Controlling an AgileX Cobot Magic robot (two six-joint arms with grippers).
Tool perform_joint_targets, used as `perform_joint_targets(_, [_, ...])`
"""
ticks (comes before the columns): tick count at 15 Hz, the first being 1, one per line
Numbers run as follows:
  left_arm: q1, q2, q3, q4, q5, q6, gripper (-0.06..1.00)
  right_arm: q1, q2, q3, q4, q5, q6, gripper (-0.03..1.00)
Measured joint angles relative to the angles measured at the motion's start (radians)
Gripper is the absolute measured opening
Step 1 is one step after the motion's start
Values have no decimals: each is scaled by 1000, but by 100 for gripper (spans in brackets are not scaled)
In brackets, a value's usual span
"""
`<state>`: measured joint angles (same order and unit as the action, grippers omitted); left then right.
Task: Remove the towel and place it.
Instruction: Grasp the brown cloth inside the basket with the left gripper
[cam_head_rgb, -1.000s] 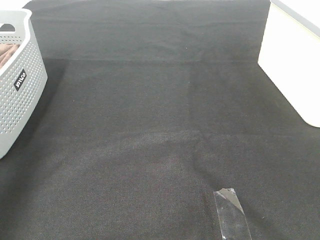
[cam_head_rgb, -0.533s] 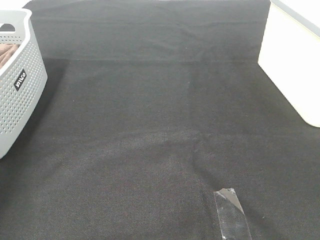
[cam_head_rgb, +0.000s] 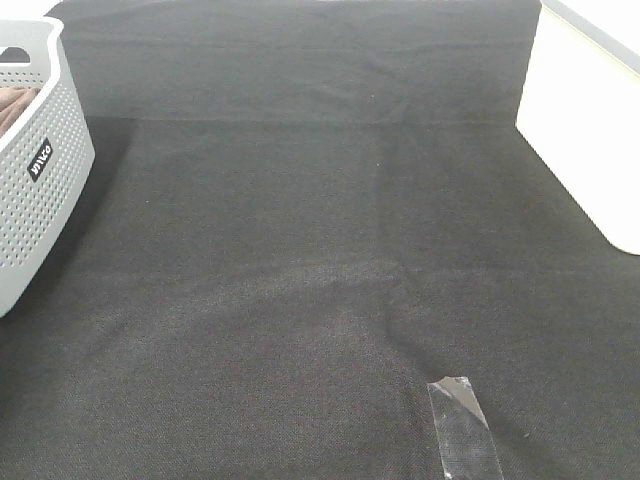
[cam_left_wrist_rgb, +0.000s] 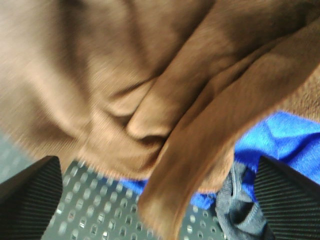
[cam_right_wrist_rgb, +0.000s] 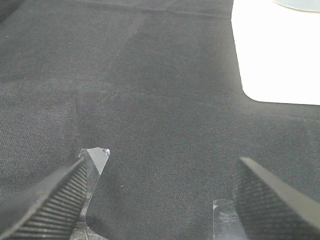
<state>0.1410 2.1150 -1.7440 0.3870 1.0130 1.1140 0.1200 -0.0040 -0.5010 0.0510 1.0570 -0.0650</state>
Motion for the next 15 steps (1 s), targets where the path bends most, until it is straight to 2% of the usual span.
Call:
perform_joint_targets(4, [0, 29, 0, -23, 8, 84, 97, 0, 0, 0, 0, 0, 0, 76])
perform_joint_targets(6, [0, 29, 0, -27, 10, 95, 86, 0, 0, 0, 0, 0, 0, 76])
perform_joint_targets(7, [0, 29, -2, -29, 22, 95, 68, 0, 0, 0, 0, 0, 0, 76])
perform_joint_targets(9, [0, 29, -2, -29, 45, 74, 17, 0, 0, 0, 0, 0, 0, 76])
perform_joint_targets(10, [0, 29, -2, -29, 49, 57, 3, 0, 0, 0, 0, 0, 0, 76])
perform_joint_targets(15, [0, 5, -2, -40, 73, -56, 0, 0, 0, 0, 0, 0, 0, 76])
